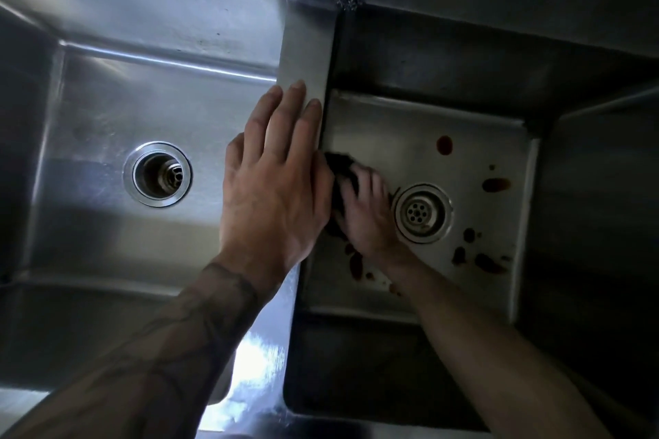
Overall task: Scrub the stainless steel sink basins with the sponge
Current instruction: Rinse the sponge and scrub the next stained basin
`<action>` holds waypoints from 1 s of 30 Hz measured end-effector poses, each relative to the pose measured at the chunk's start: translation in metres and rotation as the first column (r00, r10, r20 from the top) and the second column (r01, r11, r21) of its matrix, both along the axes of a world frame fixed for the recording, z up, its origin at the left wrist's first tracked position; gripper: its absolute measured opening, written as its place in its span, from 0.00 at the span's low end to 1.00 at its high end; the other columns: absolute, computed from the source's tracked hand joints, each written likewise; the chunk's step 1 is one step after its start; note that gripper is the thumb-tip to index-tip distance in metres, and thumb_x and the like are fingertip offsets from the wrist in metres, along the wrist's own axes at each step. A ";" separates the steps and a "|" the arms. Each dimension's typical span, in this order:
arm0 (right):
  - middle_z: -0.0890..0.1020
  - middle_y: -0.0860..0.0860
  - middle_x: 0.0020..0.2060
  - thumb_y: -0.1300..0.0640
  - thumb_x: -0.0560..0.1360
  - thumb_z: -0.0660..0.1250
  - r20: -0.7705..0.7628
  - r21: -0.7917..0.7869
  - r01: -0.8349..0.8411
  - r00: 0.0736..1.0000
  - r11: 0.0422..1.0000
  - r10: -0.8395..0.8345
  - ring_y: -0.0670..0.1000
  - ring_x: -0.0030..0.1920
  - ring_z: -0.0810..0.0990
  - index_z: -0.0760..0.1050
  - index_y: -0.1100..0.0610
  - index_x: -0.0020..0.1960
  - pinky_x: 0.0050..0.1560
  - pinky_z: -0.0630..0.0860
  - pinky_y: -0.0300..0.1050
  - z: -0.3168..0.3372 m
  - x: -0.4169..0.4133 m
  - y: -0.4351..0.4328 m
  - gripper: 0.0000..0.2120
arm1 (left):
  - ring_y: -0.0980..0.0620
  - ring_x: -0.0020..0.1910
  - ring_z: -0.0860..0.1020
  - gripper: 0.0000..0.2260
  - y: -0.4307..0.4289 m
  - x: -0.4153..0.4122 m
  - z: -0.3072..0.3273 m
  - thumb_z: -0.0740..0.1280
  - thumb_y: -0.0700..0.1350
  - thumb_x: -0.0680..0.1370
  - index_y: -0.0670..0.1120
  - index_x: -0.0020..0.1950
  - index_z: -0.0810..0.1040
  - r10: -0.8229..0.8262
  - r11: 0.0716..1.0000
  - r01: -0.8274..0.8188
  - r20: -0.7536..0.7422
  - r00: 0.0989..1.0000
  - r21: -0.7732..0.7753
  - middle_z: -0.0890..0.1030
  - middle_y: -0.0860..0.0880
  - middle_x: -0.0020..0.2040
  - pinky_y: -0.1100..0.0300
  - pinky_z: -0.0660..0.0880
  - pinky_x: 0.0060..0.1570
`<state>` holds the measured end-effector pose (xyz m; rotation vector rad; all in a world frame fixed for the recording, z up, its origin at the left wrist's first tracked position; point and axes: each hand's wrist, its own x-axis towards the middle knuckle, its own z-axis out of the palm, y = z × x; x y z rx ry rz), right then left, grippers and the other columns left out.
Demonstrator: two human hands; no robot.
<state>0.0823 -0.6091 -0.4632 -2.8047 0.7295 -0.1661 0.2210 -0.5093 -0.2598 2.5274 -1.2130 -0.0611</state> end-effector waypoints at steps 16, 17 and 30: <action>0.72 0.60 0.67 0.51 0.73 0.75 -0.070 0.015 -0.113 0.991 0.994 0.113 0.63 0.63 0.73 0.67 0.54 0.71 0.63 0.74 0.59 0.001 -0.045 -0.016 0.30 | 0.41 0.81 0.66 0.22 -0.001 -0.001 0.003 0.62 0.45 0.83 0.41 0.77 0.73 0.012 1.000 -0.012 -0.034 0.999 0.002 0.70 0.44 0.80 0.41 0.73 0.68; 0.71 0.61 0.67 0.50 0.75 0.73 -0.067 0.006 0.028 0.997 1.000 -0.028 0.63 0.64 0.72 0.68 0.54 0.71 0.64 0.73 0.59 0.001 -0.033 -0.025 0.28 | 0.41 0.81 0.66 0.22 -0.001 -0.001 0.003 0.62 0.45 0.83 0.41 0.76 0.74 0.012 1.000 -0.012 -0.034 0.999 -0.001 0.70 0.43 0.80 0.41 0.73 0.68; 0.73 0.60 0.68 0.52 0.75 0.73 -0.081 0.036 0.101 0.992 0.994 -0.098 0.62 0.65 0.73 0.73 0.54 0.71 0.64 0.72 0.57 0.010 -0.023 -0.015 0.26 | 0.41 0.81 0.65 0.21 -0.002 -0.001 0.007 0.61 0.45 0.84 0.40 0.77 0.72 0.001 1.000 0.000 -0.057 0.998 0.017 0.69 0.43 0.80 0.41 0.71 0.71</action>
